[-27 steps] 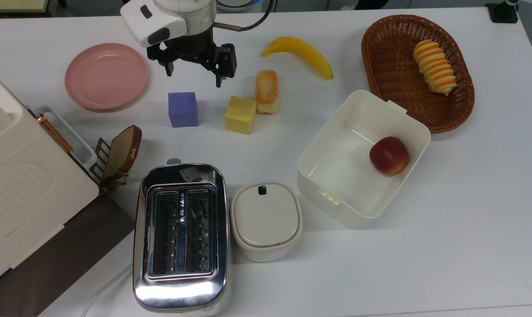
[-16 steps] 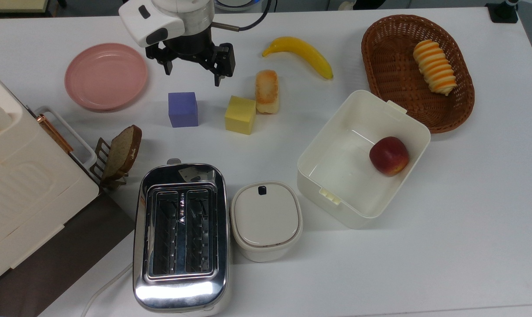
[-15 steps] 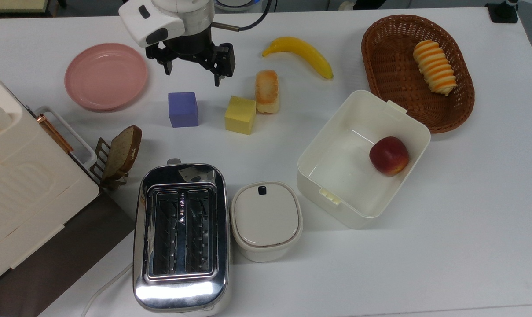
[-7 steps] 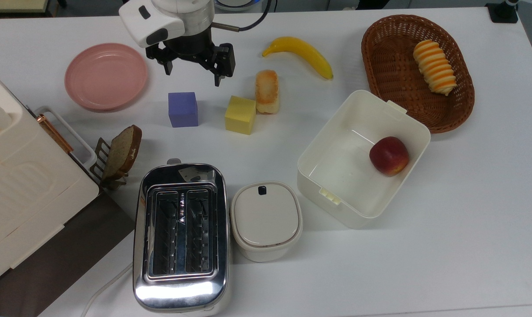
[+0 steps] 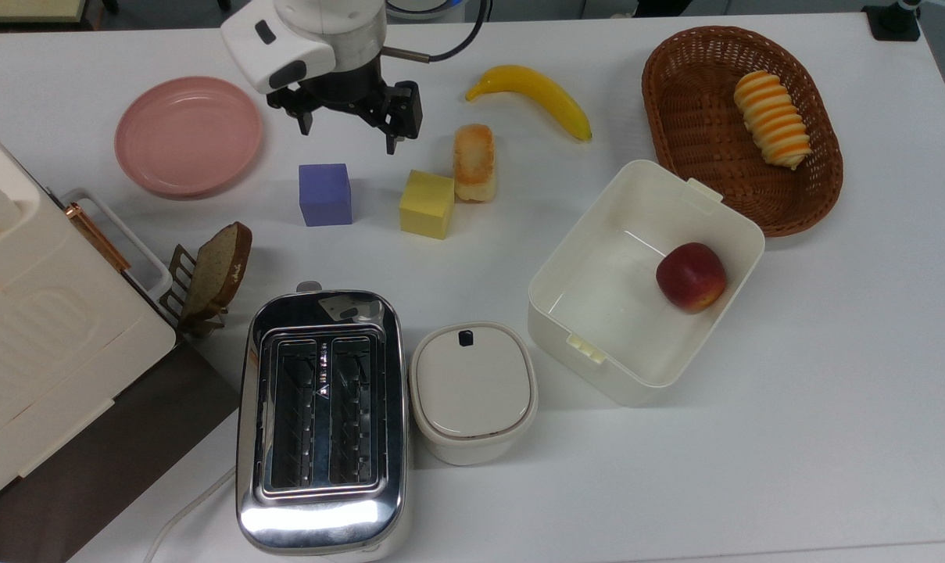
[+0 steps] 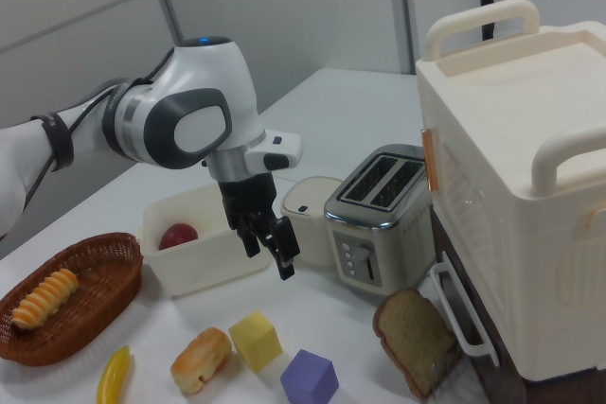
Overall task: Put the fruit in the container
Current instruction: 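Move the gripper toward the yellow banana beside the wicker basket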
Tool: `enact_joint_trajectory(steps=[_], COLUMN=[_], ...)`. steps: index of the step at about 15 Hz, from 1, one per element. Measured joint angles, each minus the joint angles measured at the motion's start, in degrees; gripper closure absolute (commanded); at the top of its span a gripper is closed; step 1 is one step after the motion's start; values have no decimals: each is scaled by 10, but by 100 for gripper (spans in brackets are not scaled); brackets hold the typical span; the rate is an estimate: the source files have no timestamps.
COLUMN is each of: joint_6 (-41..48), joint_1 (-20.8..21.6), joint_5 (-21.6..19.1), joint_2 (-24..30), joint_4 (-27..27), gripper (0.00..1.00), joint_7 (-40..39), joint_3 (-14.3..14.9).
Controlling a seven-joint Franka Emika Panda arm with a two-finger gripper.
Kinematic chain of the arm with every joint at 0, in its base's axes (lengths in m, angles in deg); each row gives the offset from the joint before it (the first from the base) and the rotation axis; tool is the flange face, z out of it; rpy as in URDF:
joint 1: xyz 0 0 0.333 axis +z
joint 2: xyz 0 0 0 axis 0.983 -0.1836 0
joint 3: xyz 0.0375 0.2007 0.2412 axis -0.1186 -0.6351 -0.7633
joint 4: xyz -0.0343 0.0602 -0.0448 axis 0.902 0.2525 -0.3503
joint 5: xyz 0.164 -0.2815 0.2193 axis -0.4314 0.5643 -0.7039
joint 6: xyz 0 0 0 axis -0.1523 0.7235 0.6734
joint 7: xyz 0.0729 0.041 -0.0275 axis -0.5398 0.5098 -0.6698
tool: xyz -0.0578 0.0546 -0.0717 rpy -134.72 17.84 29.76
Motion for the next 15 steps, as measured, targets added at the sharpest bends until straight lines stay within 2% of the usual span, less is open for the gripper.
enact_joint_trajectory(steps=[15], joint_6=[0], joint_1=[29], joint_5=[-2], joint_2=[-1], joint_4=[-81], gripper=[0], joint_7=[-1], joint_3=[-5])
